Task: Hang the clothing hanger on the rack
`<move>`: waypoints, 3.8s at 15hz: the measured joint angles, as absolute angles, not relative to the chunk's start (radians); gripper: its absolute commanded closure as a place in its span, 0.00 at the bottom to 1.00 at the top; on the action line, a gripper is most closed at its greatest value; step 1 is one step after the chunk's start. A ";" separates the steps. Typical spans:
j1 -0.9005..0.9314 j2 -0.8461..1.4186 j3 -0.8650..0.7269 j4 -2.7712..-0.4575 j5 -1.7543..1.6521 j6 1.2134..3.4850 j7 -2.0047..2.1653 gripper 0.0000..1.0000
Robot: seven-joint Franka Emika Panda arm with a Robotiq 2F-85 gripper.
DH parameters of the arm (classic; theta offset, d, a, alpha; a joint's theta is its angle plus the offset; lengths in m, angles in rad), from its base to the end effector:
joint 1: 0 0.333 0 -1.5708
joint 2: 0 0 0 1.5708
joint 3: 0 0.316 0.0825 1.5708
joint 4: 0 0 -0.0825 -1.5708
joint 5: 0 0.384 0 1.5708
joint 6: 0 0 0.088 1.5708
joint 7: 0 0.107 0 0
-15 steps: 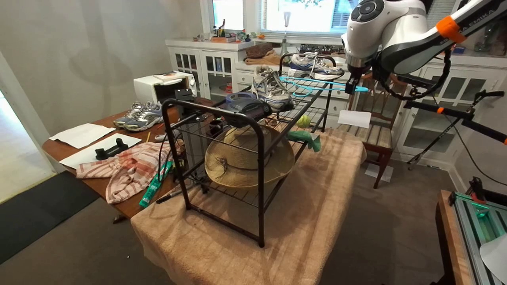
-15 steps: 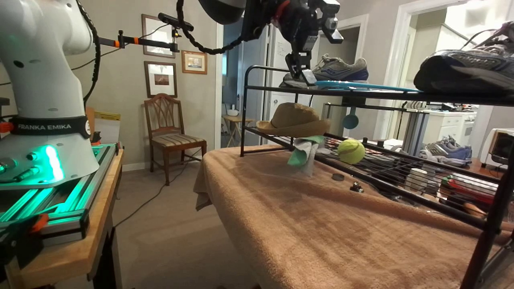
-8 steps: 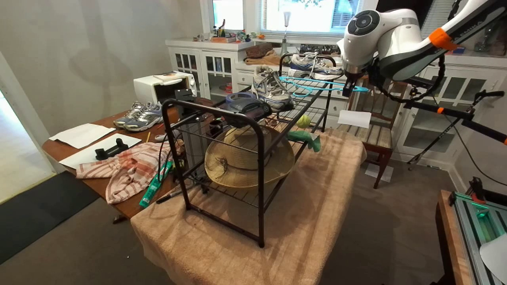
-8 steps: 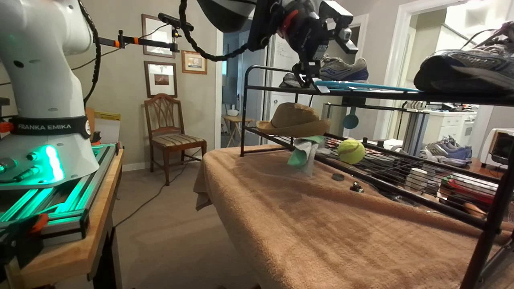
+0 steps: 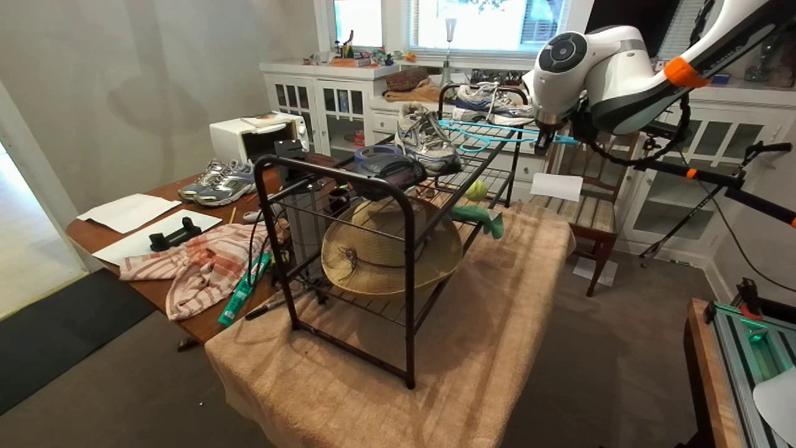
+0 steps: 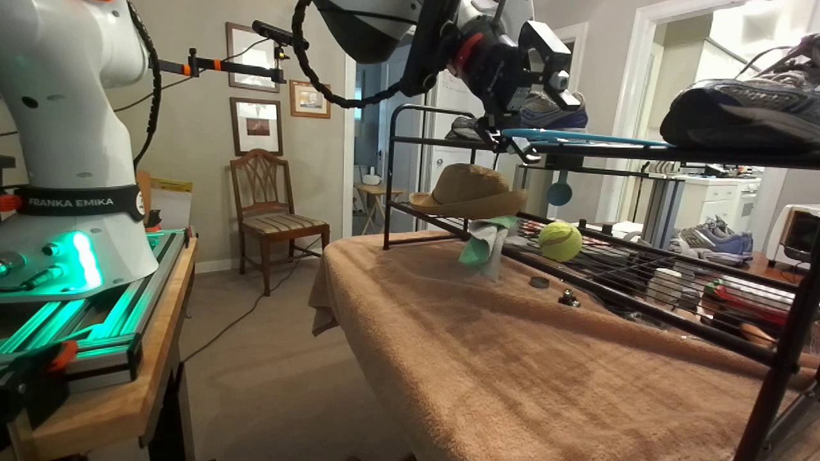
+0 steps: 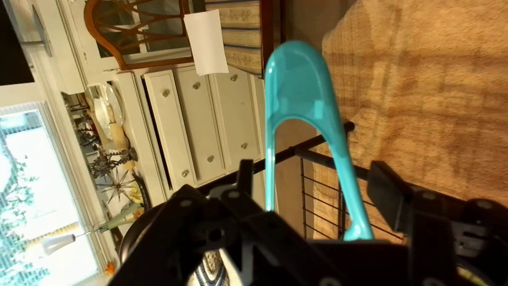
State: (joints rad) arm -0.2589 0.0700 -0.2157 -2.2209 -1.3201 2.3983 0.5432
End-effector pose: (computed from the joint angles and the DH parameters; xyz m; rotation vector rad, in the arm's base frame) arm 0.4863 -0.2574 0.3596 2.2190 -0.0206 0.1369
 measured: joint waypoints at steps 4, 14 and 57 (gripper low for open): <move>-0.249 0.067 -0.214 -2.212 -1.348 2.412 0.559 0.31; -0.244 0.042 -0.219 -2.207 -1.401 2.416 0.595 0.35; -0.228 0.026 -0.222 -2.278 -1.512 2.416 0.674 0.55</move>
State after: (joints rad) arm -0.2278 0.0257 -0.2218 -2.2776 -1.5117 2.4163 0.6739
